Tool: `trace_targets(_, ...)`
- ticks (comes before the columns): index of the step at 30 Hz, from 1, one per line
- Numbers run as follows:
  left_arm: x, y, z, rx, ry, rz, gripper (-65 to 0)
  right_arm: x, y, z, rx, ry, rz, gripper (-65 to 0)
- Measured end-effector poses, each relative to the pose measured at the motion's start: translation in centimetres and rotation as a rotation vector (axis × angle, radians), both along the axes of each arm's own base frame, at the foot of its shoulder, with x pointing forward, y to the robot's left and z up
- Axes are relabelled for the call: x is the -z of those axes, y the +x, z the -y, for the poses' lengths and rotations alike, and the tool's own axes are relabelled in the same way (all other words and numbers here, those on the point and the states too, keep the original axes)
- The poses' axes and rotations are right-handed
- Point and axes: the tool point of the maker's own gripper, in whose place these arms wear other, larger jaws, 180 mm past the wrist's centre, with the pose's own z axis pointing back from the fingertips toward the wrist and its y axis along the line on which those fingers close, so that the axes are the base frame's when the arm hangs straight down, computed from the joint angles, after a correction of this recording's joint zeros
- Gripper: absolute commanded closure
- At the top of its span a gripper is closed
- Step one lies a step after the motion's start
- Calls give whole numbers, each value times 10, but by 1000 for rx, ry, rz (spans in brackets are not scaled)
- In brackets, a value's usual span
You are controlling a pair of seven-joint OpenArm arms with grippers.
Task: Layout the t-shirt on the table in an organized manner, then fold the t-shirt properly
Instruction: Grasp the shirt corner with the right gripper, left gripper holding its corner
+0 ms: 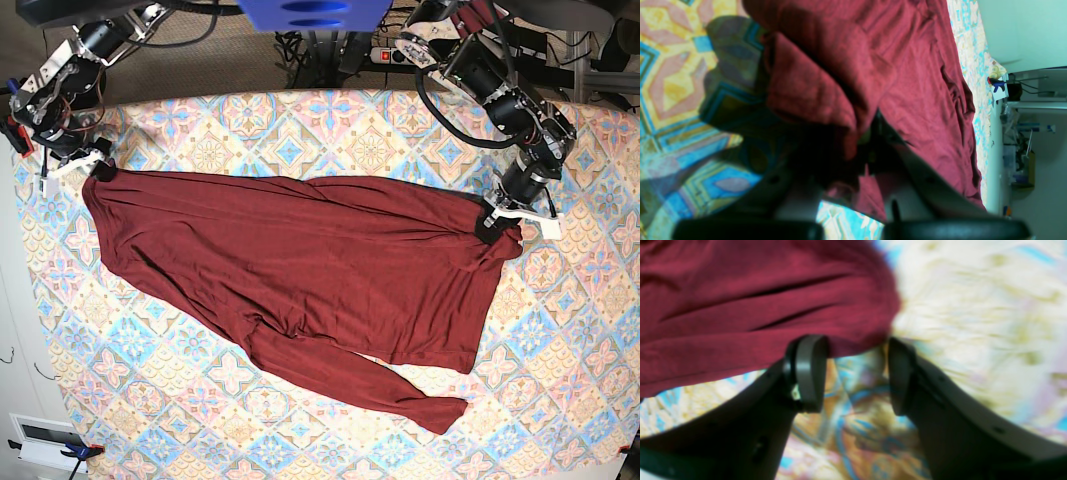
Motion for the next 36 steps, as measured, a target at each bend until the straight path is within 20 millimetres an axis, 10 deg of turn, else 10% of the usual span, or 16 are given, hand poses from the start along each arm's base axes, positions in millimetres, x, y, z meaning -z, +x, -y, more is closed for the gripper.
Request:
trace_targets(8, 0, 0, 0, 0, 0, -1, 0, 0, 2, -2, 2, 4, 7, -62)
trace_targets(15, 0, 0, 0, 0, 0, -1, 0, -8, 9, -9, -45, 17, 68, -49)
trace_targets(30, 3, -3, 0, 1, -1, -8, 0, -44, 58, -8, -38, 5, 260, -76)
trace_targets(36, 3, -3, 0, 1, -1, -8, 0, -17, 12, -2, -24, -4, 105, -280)
